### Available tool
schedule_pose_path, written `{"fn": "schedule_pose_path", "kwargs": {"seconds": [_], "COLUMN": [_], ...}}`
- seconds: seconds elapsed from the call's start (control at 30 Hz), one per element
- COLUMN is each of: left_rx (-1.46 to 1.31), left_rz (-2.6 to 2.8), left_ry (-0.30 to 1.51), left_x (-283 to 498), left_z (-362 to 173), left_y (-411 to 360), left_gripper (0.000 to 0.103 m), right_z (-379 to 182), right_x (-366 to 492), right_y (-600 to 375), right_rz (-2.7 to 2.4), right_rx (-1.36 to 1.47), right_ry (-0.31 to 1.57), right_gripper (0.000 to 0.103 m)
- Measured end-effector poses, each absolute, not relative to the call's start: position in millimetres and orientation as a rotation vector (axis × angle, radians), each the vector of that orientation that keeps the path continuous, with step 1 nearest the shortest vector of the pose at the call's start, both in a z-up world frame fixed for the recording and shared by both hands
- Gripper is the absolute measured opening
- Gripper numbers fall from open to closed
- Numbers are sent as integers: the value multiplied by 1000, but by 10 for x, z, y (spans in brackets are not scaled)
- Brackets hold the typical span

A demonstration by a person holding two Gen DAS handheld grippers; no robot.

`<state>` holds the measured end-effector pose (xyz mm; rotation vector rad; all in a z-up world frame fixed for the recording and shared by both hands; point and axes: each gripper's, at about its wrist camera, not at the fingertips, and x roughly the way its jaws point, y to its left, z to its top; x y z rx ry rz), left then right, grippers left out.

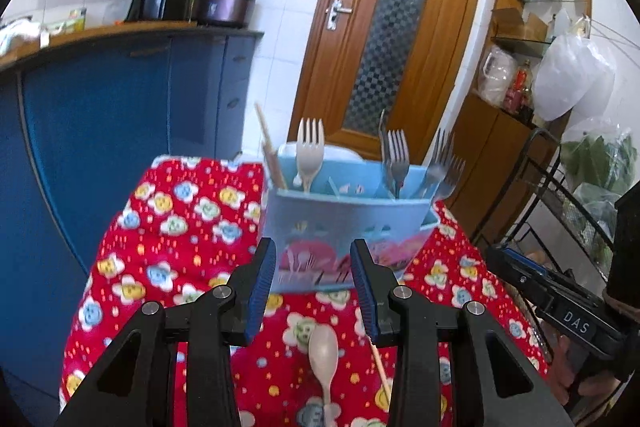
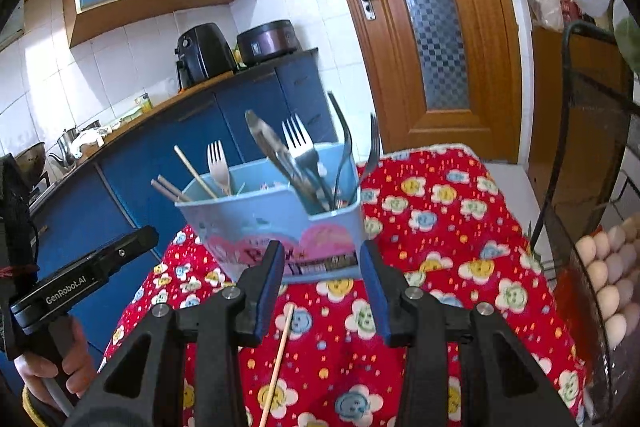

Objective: Organize utensils
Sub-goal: 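Withdraw both open tools from the holder toward the remaining utensils, then close the left tool on the wooden spoon handle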

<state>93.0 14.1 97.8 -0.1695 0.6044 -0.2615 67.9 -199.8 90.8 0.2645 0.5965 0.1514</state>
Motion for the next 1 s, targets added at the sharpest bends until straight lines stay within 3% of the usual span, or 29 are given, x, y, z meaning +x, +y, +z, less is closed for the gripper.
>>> {"fn": "schedule_pose_path", "kwargs": {"seconds": [1.0], "left_rx": [-169], "left_rz": [-277], "left_ry": [874], "left_x": [1013], "left_z": [124], "left_y": [46], "left_gripper": [40], "right_z": [224], "right_x": [590], "right_y": [-2073], "right_rz": [131], "right_rx": [341], "right_ry": [784], "right_gripper": [43]}}
